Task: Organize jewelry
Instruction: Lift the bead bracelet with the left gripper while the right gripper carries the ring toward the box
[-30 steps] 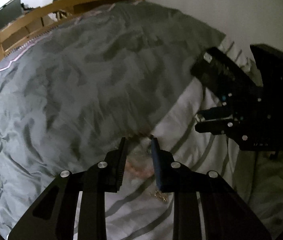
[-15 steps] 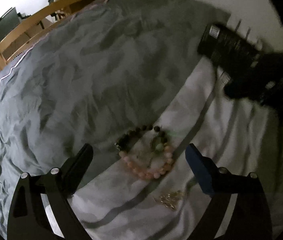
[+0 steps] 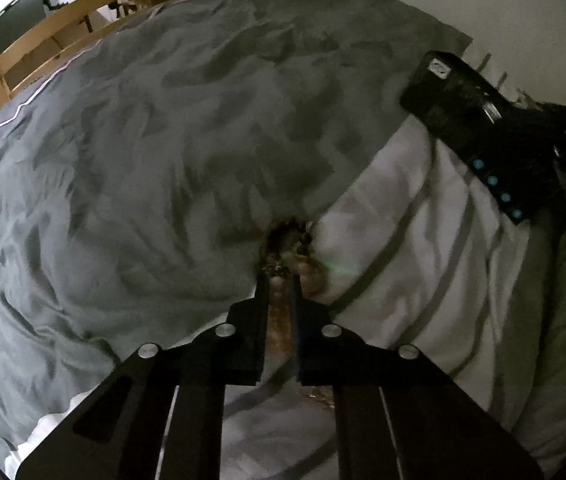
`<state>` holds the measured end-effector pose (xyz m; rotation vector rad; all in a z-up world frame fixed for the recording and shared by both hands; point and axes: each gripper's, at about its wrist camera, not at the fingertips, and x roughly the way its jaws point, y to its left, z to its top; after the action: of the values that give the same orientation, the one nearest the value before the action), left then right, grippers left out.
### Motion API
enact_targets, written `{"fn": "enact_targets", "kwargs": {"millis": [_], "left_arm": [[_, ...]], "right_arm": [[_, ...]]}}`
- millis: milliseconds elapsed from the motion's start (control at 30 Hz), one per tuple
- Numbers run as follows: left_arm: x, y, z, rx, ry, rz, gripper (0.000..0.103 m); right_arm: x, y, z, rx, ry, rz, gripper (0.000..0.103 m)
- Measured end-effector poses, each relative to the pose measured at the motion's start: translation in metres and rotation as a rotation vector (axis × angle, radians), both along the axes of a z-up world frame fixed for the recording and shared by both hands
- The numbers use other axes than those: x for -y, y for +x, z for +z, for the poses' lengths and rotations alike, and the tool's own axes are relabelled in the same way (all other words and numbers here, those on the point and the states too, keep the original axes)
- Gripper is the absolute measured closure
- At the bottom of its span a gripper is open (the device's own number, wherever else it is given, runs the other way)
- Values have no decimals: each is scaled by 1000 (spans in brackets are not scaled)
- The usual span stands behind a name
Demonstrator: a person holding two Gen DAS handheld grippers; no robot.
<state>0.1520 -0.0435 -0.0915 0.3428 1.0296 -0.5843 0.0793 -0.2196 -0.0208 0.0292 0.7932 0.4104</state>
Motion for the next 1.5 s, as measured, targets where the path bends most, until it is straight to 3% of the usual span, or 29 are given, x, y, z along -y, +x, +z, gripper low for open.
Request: {"fn": "enact_targets", "kwargs": {"millis": [267,467,567,600,633,667,700,733,767,867,900,933,1033,1067,1100,1233,1500], "left_arm": [[5,-22,12,37,-12,8,94],[3,-18,11,30,-2,31,94],[3,-12,6,43,39,53,94],[3,-13,6,73,59,65,82],[3,-13,7,98,73,78,40],[4,-13,9,133,88,96,14],[5,-15,11,189,104,114,6],[6,-17,13,236,115,114,6],[7,-15,10,222,116,107,6],[10,-6,-17,110,166,95,9],[10,-5,-28,76,197,85,21],[10,-6,-33,53,184,73,25],[6,-5,-20,54,130,94,56],[3,-5,-17,59,121,108,62],[-2,-4,-15,66,126,140,77],[-17,-1,-8,43,86,197,90],[-23,-17,17,85,39,193,91]], "right_arm": [[35,-8,16,25,39,-89,83],[49,-13,23,40,65,-124,83],[52,-15,25,41,70,-135,82],[53,-15,25,40,72,-138,82],[54,-15,25,40,76,-141,83],[54,-15,25,39,78,-146,83],[55,-14,25,38,78,-149,83],[56,-15,24,37,80,-152,82],[56,-14,24,34,80,-154,82],[55,-13,21,26,71,-167,82],[56,-12,20,22,71,-169,82],[56,-12,19,21,69,-174,82],[59,-12,20,26,65,-189,82],[60,-13,20,27,64,-196,83],[61,-13,19,26,63,-203,82],[63,-14,17,17,60,-217,82],[77,-20,22,27,82,-247,82]]}}
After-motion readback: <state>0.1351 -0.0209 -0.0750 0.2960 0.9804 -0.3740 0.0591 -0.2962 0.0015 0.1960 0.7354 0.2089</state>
